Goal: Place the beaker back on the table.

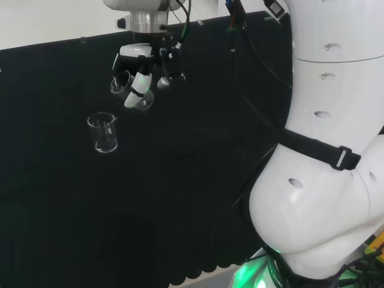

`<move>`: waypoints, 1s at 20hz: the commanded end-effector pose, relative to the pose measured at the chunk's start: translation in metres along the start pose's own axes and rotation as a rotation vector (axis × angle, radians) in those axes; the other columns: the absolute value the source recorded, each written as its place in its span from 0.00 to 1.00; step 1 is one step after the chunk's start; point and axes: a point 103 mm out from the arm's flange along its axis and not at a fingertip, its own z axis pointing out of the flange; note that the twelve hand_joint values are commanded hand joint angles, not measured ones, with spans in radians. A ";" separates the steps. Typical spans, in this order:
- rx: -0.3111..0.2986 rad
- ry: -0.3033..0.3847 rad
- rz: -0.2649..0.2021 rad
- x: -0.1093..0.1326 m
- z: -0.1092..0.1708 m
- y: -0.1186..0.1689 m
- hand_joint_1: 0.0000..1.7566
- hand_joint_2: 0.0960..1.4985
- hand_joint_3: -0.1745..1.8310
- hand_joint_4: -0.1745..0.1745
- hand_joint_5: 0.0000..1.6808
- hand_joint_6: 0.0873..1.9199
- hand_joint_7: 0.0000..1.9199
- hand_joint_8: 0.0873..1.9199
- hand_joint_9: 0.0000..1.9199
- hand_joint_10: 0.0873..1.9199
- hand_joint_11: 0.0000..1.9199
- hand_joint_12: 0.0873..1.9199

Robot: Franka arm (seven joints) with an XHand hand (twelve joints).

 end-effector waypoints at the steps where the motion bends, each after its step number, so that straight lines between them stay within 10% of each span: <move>1: -0.049 0.109 -0.012 -0.013 0.011 0.000 0.82 0.25 0.59 0.00 0.72 0.43 0.74 0.26 0.69 0.44 0.48 0.42; 20: -0.273 0.274 0.022 -0.035 0.060 -0.010 0.82 0.25 0.58 0.00 0.72 0.43 0.74 0.25 0.69 0.44 0.48 0.43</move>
